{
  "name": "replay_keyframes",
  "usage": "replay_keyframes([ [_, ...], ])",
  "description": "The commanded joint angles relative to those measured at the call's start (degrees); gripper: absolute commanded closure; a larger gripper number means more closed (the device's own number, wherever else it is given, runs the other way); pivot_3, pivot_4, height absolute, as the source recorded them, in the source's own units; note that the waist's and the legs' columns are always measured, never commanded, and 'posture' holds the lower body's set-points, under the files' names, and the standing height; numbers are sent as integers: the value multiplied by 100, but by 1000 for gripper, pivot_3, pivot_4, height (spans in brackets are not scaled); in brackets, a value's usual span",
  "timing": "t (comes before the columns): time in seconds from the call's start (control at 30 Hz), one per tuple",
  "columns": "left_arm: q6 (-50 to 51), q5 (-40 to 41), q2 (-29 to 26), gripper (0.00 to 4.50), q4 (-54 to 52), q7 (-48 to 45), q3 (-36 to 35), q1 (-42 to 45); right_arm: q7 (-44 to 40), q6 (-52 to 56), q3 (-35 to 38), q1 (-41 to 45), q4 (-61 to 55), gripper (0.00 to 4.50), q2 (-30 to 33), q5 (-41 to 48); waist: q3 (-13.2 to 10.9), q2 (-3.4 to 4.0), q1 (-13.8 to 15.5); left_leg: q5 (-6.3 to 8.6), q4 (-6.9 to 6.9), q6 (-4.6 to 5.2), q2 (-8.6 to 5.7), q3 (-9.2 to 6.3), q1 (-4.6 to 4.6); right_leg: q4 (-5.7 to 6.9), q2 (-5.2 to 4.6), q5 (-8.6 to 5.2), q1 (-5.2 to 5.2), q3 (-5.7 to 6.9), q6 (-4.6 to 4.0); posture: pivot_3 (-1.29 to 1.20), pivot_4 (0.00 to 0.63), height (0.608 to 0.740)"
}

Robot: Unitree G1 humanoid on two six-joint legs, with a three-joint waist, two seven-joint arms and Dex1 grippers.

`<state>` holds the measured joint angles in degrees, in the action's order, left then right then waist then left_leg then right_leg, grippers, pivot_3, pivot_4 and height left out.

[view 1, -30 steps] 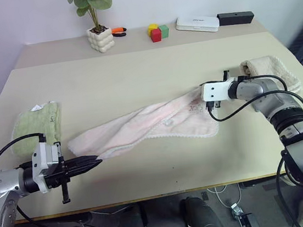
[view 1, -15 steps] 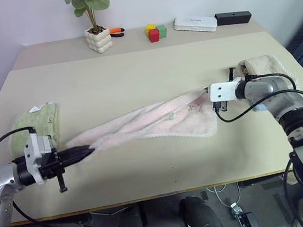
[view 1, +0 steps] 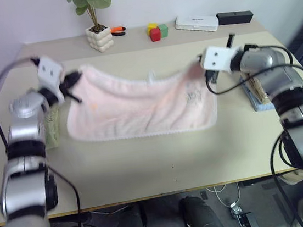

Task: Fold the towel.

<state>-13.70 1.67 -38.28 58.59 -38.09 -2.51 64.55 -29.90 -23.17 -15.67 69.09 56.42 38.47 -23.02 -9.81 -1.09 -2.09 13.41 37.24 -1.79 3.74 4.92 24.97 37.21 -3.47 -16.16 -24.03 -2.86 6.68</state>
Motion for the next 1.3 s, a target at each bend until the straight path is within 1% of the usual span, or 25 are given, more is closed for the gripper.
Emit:
replay_keyframes([
  [0.03, -667, -425, -415, 4500, 885, 496, 18, 1001, 1117, -90, 160, 918, 500, 4491, 233, -270, 1, 1, -25, -4, -5, -7, 0, 2, 18, 2, -3, 0, -24, 0, 1, 0, 150, 735],
  [0.07, -773, -454, -526, 4500, 1064, 543, -15, 1275, 1240, -214, 181, 1065, 565, 4491, 308, -287, 1, 1, -44, -7, -10, -11, 0, 4, 44, 4, -3, 1, -56, 2, 1, 0, 150, 735],
  [0.1, -866, -421, -612, 4500, 1209, 527, -90, 1455, 1305, -311, 193, 1142, 609, 4491, 375, -287, 1, 1, -53, -7, -21, -13, 1, 11, 52, 8, -4, 1, -70, 2, 1, 0, 150, 735],
  [0.17, -1089, -397, -767, 4500, 1368, 297, -144, 1608, 1201, -527, 247, 1105, 558, 4491, 510, -187, 1, 1, -60, -7, -24, -13, 2, 23, 41, 0, -8, 0, -74, 12, 2, 0, 150, 735],
  [0.2, -1272, -302, -821, 4500, 1389, 38, -211, 1601, 1057, -630, 291, 996, 441, 4491, 584, -90, 1, 2, -65, -7, -26, -13, 4, 25, 40, -2, -7, -1, -75, 15, 2, 0, 150, 735],
  [0.23, -1246, -68, -827, 4500, 1386, -610, -347, 1516, 878, -736, 348, 813, 242, 4491, 647, 36, 1, 3, -64, -7, -27, -13, 7, 31, 36, -2, -7, -3, -75, 17, 3, 0, 150, 735],
  [0.3, -1483, 203, -831, 4500, 1324, -1608, -500, 1184, 366, -833, 421, 309, -300, 4491, 703, 341, 0, 5, -58, -7, -27, -13, 8, 35, 38, -3, -7, -3, -74, 22, 4, 0, 150, 735],
  [0.33, -1610, 275, -824, 4500, 1292, -1920, -553, 1052, 214, -839, 442, 105, -539, 4491, 719, 416, -1, 6, -60, -7, -27, -13, 9, 40, 39, -4, -8, -4, -72, 22, 5, 0, 150, 735],
  [0.4, -1857, 451, -851, 4500, 1151, -2727, -625, 558, -471, -495, 624, -760, -1502, 4491, 691, 1051, -1, 7, -60, -8, -21, -14, 11, 50, 35, 2, -12, -3, -61, 21, 7, 0, 150, 735],
  [0.47, -2244, 658, -853, 4500, 974, -3458, -722, -67, -974, -249, 667, -1882, -2543, 4491, 773, 1472, 1, 6, -53, -9, 3, -15, 13, 49, 31, 14, -13, 3, -50, 21, 15, 0, 150, 735],
  [0.5, -2349, 839, -834, 4500, 883, -3853, -817, -360, -1193, -126, 616, -2468, -3024, 4491, 870, 1526, 1, 6, -42, -10, 7, -16, 14, 47, 27, 14, -13, 5, -43, 21, 16, 0, 150, 735],
  [0.53, -2339, 1004, -876, 4500, 786, -4447, -855, -725, -1440, 106, 625, -3081, -3527, 4491, 938, 1719, 1, 6, -23, -10, 13, -16, 14, 45, 24, 18, -14, 5, -37, 21, 16, 0, 150, 735],
  [0.57, -2289, 1125, -912, 4500, 709, -4859, -884, -956, -1608, 330, 670, -3481, -3905, 4491, 981, 1854, 1, 6, -11, -10, 18, -16, 14, 42, 28, 21, -14, 5, -37, 22, 16, 0, 150, 735],
  [0.6, -2442, 1171, -948, 4500, 634, -5063, -896, -1158, -1701, 566, 743, -3786, -4214, 4491, 1024, 1939, 0, 6, -14, -10, 18, -15, 14, 41, 28, 20, -15, 5, -35, 22, 16, 0, 150, 735],
  [0.63, -2544, 1223, -982, 4500, 571, -5182, -938, -1328, -1784, 555, 804, -4003, -4406, 4491, 1157, 1893, -1, 8, -11, -9, 25, -15, 14, 41, 34, 22, -14, 5, -41, 22, 16, 0, 150, 735],
  [0.7, -2725, 1384, -1071, 4500, 432, -5367, -983, -1669, -2236, 842, 1028, -4409, -4843, 4491, 1464, 2207, -6, 14, -3, -4, 57, -5, 14, 38, 41, 45, -15, 5, -43, 21, 16, 0, 150, 735],
  [0.73, -2752, 1450, -1096, 4500, 382, -5420, -992, -1770, -2387, 966, 1096, -4523, -4992, 4491, 1561, 2334, -4, 12, -2, 13, 71, 24, 14, 38, 41, 57, -16, 5, -43, 20, 16, 0, 150, 735],
  [0.8, -2498, 1804, -1251, 4500, 41, -5441, -716, -2171, -2988, 1276, 1229, -4970, -5490, 4491, 1914, 2864, 0, 10, 7, 22, 85, 38, 15, 33, 37, 71, -15, 5, -39, 17, 15, 0, 150, 735],
  [0.9, -1972, 2387, -1531, 4500, -595, -5441, -307, -2748, -3452, 1571, 1418, -5302, -5829, 4491, 2270, 3164, 6, 2, 9, 25, 81, 43, 20, 26, 23, 73, -11, 4, -27, 19, 14, 0, 150, 735],
  [1.0, -1741, 2860, -1787, 4500, -1049, -5441, -71, -3226, -3753, 1734, 1545, -5572, -5994, 4491, 2530, 3264, 6, 2, 39, 25, 85, 43, 20, 27, 25, 76, -13, 4, -27, 18, 14, 0, 150, 735],
  [1.07, -1895, 3041, -1928, 4500, -1210, -5441, 15, -3642, -4072, 2189, 1669, -5913, -6421, 4491, 2781, 3575, 5, 4, 105, 25, 86, 43, 19, 29, 24, 77, -14, 3, -29, 18, 14, 0, 150, 735],
  [1.1, -1852, 3181, -2029, 4500, -1340, -5441, 85, -3889, -4261, 2614, 1777, -6131, -6767, 4491, 2942, 3879, 6, 6, 121, 26, 86, 44, 20, 29, 25, 77, -15, 3, -32, 17, 13, 0, 150, 735],
  [1.2, -1636, 3565, -2298, 4500, -1691, -5441, 195, -4457, -4474, 3360, 2048, -6486, -7386, 4491, 3265, 4263, 6, 6, 136, 27, 82, 45, 22, 29, 24, 78, -14, 2, -34, 16, 11, 0, 150, 735],
  [1.3, -1533, 3819, -2449, 4500, -1961, -5441, 229, -4787, -4536, 3581, 2220, -6727, -7587, 4491, 3375, 4303, 12, -5, 169, 27, 86, 45, 23, 28, 23, 78, -17, -6, -32, 19, -9, 0, 150, 735],
])
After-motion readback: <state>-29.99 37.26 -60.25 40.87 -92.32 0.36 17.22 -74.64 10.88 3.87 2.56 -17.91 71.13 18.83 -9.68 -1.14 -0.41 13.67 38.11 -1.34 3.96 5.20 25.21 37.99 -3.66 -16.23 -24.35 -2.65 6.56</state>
